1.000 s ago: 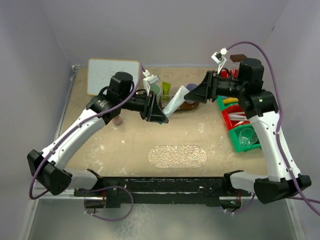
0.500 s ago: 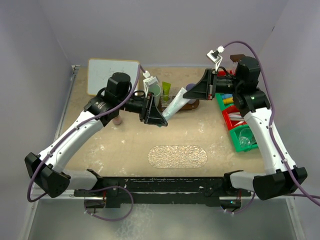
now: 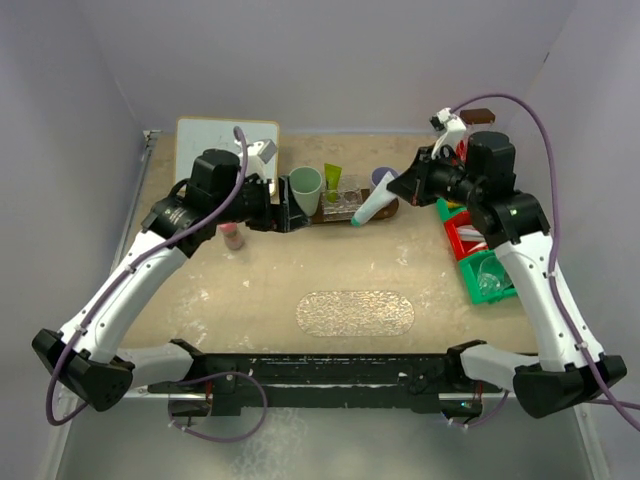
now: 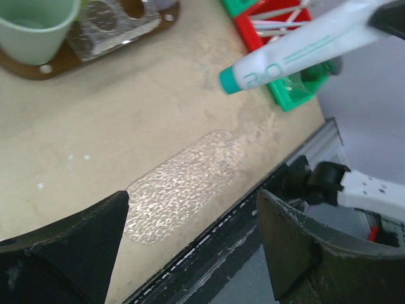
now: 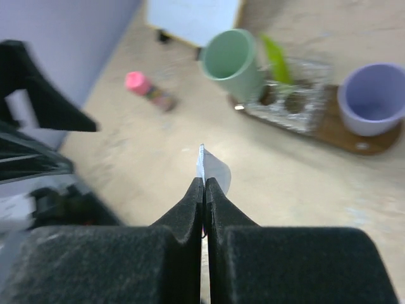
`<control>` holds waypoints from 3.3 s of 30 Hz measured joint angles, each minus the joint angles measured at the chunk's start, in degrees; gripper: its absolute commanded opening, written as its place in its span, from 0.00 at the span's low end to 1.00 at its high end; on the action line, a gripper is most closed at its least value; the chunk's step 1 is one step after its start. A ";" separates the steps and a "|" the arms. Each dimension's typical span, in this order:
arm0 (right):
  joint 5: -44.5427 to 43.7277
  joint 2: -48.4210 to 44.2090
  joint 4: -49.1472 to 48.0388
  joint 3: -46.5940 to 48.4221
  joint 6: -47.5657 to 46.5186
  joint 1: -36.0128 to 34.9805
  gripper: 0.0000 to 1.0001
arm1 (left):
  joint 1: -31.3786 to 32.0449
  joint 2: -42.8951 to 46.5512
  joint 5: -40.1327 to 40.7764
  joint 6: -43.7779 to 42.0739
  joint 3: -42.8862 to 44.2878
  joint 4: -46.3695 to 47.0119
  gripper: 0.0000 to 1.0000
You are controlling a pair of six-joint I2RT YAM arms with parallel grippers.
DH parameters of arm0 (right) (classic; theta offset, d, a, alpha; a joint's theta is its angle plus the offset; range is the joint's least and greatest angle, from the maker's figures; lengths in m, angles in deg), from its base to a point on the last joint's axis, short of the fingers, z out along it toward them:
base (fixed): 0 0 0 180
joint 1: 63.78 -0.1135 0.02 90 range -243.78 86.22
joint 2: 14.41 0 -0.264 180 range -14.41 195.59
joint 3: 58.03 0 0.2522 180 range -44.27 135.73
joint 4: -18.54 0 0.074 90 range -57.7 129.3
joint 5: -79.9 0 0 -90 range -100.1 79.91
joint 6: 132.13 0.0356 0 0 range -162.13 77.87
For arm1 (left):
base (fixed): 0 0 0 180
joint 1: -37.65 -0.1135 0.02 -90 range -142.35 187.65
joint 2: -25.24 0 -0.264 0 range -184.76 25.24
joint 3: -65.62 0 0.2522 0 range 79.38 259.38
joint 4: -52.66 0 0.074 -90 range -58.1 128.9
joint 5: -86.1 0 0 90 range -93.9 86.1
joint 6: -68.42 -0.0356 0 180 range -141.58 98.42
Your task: Prepare toiletry sets of a toothbrush and toothpaste on the tray
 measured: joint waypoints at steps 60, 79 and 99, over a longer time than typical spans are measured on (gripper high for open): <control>-34.18 28.76 -21.07 7.19 -19.67 -13.66 0.00 | -0.44 -0.81 24.46 0.63 8.50 -12.50 0.93; -37.18 31.43 -22.77 7.19 -19.98 -14.03 0.00 | -1.46 -1.07 25.07 -1.70 10.38 -14.56 0.93; -40.44 33.62 -26.16 4.48 -19.69 -14.71 0.00 | -2.08 -1.29 25.29 -1.90 10.71 -15.50 0.93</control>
